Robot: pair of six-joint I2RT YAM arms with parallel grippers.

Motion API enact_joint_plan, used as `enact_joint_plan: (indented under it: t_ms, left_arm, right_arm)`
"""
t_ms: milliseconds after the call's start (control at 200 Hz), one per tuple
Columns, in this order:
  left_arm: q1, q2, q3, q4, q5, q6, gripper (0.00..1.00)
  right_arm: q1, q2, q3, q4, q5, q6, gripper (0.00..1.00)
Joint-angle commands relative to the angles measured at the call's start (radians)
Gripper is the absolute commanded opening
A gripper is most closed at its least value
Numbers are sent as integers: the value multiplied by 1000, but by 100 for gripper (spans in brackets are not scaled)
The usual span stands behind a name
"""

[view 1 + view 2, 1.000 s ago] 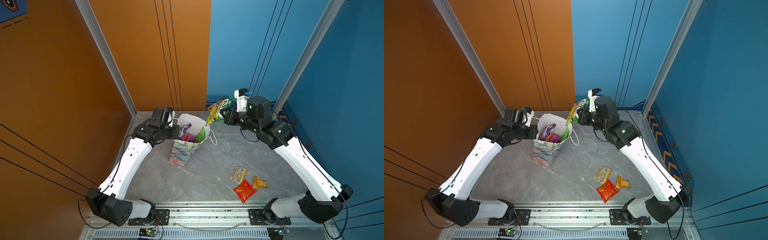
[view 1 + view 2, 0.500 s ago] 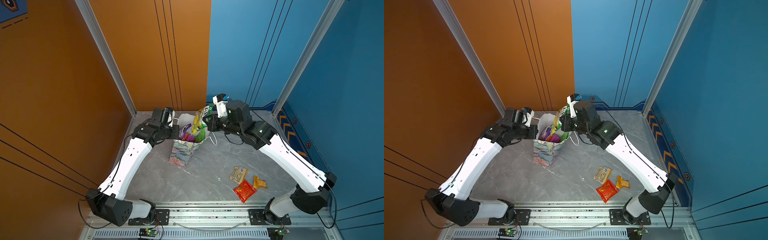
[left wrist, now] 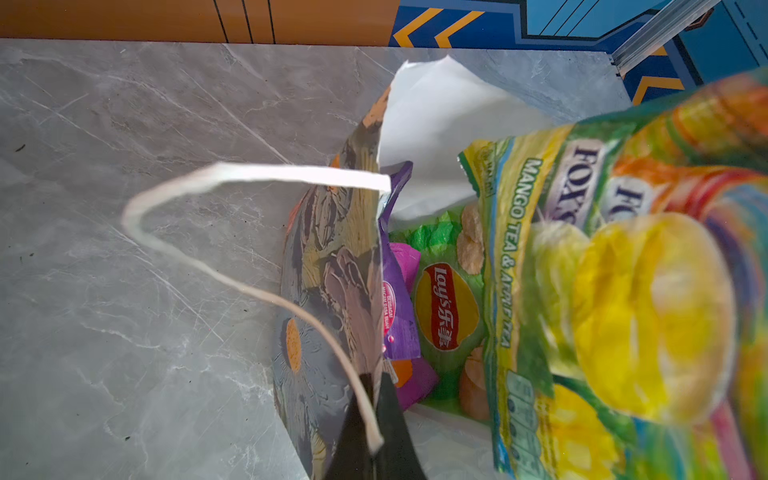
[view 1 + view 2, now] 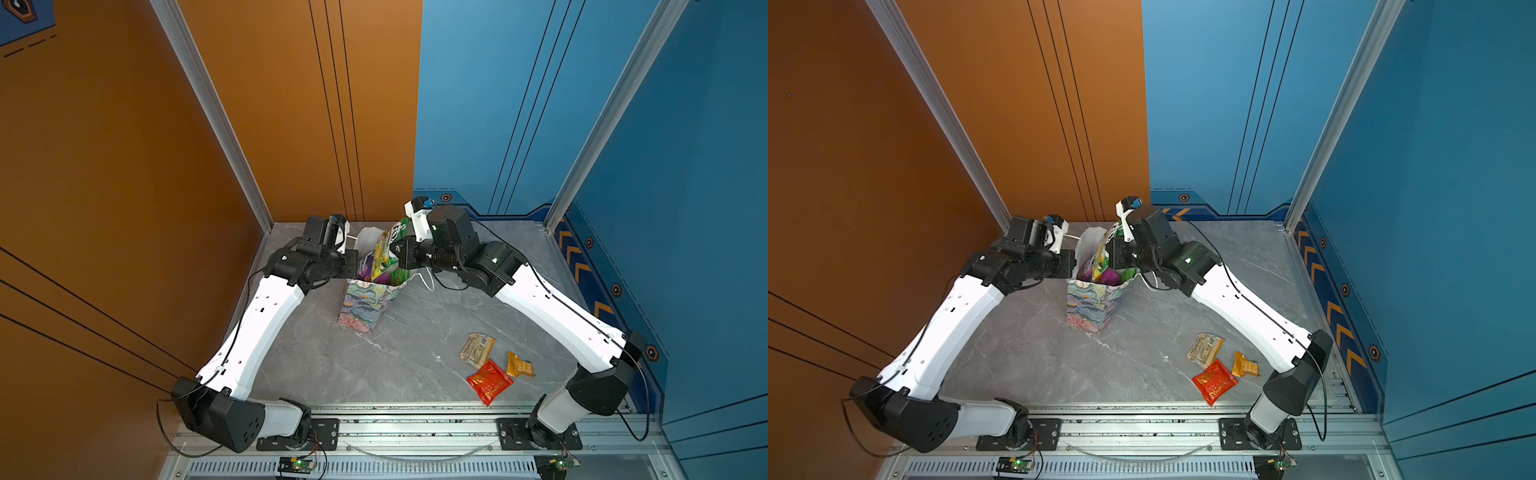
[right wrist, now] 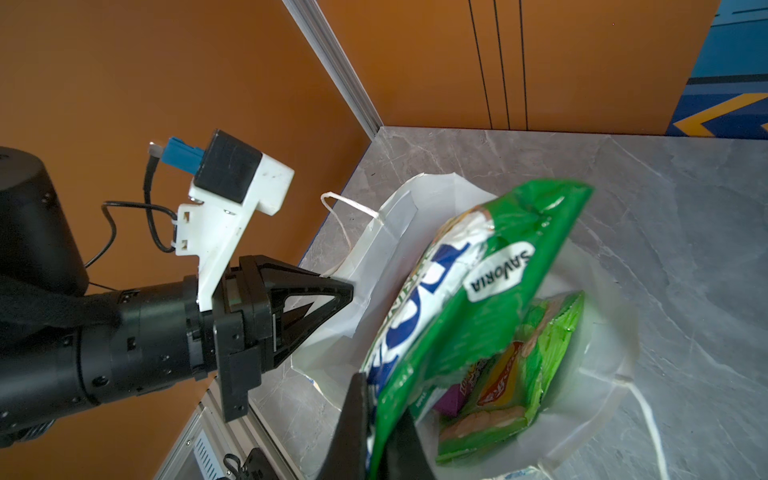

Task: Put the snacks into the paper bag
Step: 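Lower the green Fox's bag into the paper bag beside the left gripper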

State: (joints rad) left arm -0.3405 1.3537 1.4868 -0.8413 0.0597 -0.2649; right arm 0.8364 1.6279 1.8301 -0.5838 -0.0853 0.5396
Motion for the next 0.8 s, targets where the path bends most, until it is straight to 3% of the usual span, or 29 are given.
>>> enact_joint_plan:
  t_ms: [0, 551, 796]
  left_arm:
    - [4, -29, 3, 34, 7, 15, 4]
    - [4, -37, 5, 34, 10, 15, 4]
    - [4, -41, 5, 33, 10, 13, 4]
  right_arm:
    - [13, 14, 38, 65, -33, 6, 0]
    - [18, 117, -8, 192, -161, 92, 0]
    - [20, 162, -23, 206, -160, 80, 0]
